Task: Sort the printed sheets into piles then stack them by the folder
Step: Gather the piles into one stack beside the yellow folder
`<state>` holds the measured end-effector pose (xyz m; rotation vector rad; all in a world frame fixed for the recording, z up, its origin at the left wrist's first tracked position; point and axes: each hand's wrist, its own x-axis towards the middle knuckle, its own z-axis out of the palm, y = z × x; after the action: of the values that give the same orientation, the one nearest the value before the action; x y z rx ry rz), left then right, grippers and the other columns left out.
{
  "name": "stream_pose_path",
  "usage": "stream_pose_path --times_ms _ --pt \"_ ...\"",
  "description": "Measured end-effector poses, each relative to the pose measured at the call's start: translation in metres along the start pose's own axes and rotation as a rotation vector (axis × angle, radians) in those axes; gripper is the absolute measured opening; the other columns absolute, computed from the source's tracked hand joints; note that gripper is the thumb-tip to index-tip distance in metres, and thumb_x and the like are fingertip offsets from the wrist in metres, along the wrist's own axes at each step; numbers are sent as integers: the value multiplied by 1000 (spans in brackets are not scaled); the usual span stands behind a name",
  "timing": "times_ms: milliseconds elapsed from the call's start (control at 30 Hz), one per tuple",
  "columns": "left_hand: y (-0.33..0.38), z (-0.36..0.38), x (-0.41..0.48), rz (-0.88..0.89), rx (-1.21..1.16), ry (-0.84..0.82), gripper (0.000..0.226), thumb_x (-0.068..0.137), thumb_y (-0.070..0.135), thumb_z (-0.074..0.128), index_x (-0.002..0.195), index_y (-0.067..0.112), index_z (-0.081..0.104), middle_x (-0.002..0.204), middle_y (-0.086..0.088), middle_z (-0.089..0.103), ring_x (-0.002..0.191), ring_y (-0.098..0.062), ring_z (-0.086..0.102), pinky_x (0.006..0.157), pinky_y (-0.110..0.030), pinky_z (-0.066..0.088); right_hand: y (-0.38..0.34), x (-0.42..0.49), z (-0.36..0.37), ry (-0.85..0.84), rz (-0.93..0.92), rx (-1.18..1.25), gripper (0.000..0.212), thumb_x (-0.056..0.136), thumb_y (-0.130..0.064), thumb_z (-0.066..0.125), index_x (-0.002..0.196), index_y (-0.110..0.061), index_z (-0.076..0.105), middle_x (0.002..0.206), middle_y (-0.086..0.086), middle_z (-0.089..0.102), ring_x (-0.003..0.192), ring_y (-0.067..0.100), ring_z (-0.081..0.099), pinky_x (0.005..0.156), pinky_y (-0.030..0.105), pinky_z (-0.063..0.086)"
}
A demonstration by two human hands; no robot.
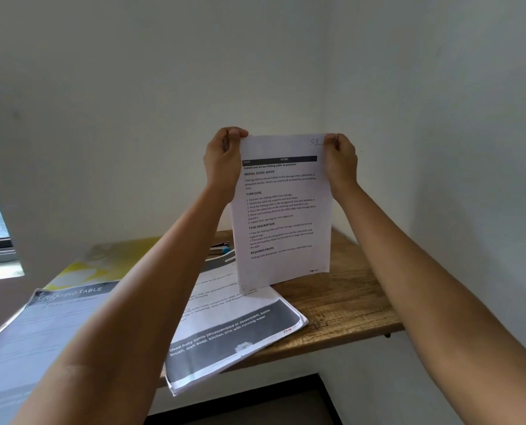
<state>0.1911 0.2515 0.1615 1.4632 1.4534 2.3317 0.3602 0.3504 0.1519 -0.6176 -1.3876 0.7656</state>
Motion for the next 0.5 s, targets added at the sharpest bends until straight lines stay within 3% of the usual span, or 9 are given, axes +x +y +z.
stream_pose_path --times_ms 67,167,233,300,400,500 --pt "0 -1 -2 16 -6 -3 27 100 22 46 82 28 65 83 13 65 78 -10 57 77 -33 48 5 -1 1 70 -205 -272 20 98 -16 39 110 -8 52 101 2 59 95 20 56 83 35 47" --pt "1 0 -4 18 -10 -8 28 100 24 46 82 28 66 85 13 67 79 -9 58 77 -32 50 9 -5 9 200 -593 -688 42 97 -15 37 137 -2 43 142 15 45 135 30 37 112 40 25" --pt "2 0 -5 22 -7 -3 28 100 24 46 82 28 66 85 14 67 78 -8 59 76 -30 50 5 -7 20 81 -765 -767 44 100 -18 31 141 -3 41 148 14 38 142 29 26 117 39 11" --pt "4 0 -7 38 -2 2 27 100 23 46 84 25 66 85 14 67 75 -5 59 72 -26 49 2 -8 32 -43 -848 -789 41 101 -19 30 135 -4 47 143 13 46 141 27 29 118 40 7" --pt "6 1 -10 59 2 10 25 100 19 46 86 22 66 86 13 67 74 -2 59 69 -20 50 0 -8 45 -54 -961 -816 31 99 -15 35 117 -5 58 123 11 61 132 27 44 117 45 13" --pt "7 3 -11 57 -3 14 28 98 14 46 81 25 66 85 12 68 77 -5 61 75 -27 53 -4 -9 49 -48 -1001 -807 19 94 -7 37 91 -11 56 87 2 61 94 22 61 115 49 20"
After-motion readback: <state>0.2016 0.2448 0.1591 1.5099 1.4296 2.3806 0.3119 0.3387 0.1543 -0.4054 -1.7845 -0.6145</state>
